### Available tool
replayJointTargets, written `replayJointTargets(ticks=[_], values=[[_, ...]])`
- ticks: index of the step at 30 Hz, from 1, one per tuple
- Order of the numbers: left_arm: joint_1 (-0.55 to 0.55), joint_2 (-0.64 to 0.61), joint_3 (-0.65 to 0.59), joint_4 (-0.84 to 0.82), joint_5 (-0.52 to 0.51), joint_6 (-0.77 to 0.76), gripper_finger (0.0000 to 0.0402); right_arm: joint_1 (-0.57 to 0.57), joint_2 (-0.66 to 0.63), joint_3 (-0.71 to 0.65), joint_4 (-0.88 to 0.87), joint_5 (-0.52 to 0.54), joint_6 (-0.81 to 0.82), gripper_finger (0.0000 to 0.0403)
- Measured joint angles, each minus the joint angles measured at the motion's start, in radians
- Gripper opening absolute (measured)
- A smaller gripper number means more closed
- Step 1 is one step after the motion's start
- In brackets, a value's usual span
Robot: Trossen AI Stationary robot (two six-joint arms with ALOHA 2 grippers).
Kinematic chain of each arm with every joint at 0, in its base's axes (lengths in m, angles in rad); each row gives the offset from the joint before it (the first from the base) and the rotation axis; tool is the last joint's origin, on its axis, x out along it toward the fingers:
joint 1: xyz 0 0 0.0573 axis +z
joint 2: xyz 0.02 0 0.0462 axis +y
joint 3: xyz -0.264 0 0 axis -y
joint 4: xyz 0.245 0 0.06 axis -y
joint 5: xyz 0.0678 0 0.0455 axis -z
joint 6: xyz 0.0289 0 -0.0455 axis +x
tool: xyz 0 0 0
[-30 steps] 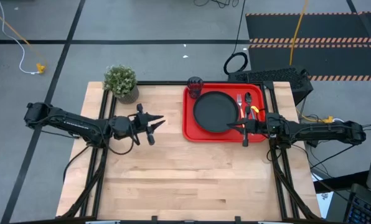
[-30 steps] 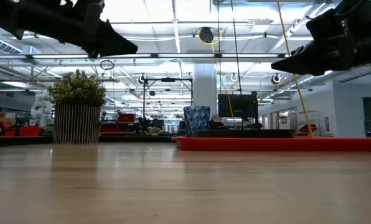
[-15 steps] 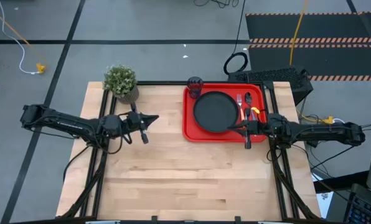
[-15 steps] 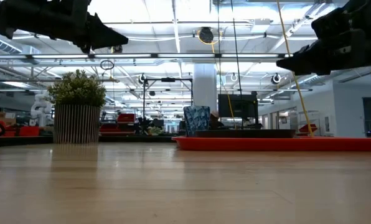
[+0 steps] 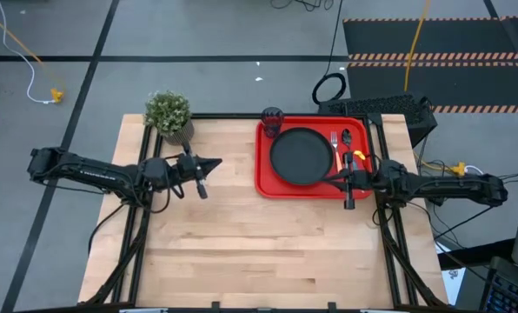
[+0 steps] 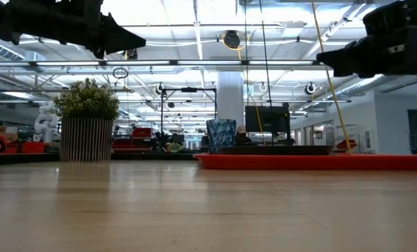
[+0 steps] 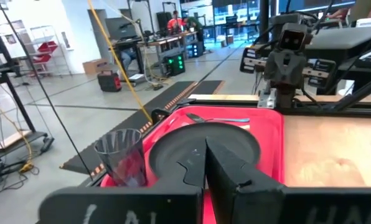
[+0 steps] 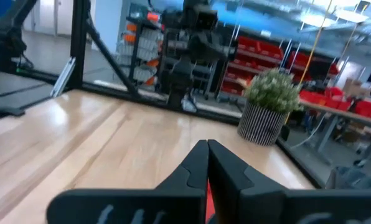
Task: Pick and place plate/cup/fork/spoon on tray
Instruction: Return to Home Position
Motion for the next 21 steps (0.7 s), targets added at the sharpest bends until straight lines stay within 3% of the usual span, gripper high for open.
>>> replayJointTargets(ticks=[11, 16, 21], values=[[0.0, 0.0, 0.0, 0.003, 0.0, -0.001, 0.0012, 0.0, -0.167, -0.003, -0.118, 0.005, 0.023, 0.0], [0.0, 0.0, 0.0, 0.011, -0.001, 0.0, 0.0004, 0.0, -0.228, -0.003, -0.152, 0.081, 0.034, 0.0], [0.018, 0.0, 0.0, 0.019, -0.002, -0.001, 0.0012, 0.0, -0.249, -0.004, -0.166, 0.077, 0.094, 0.0]])
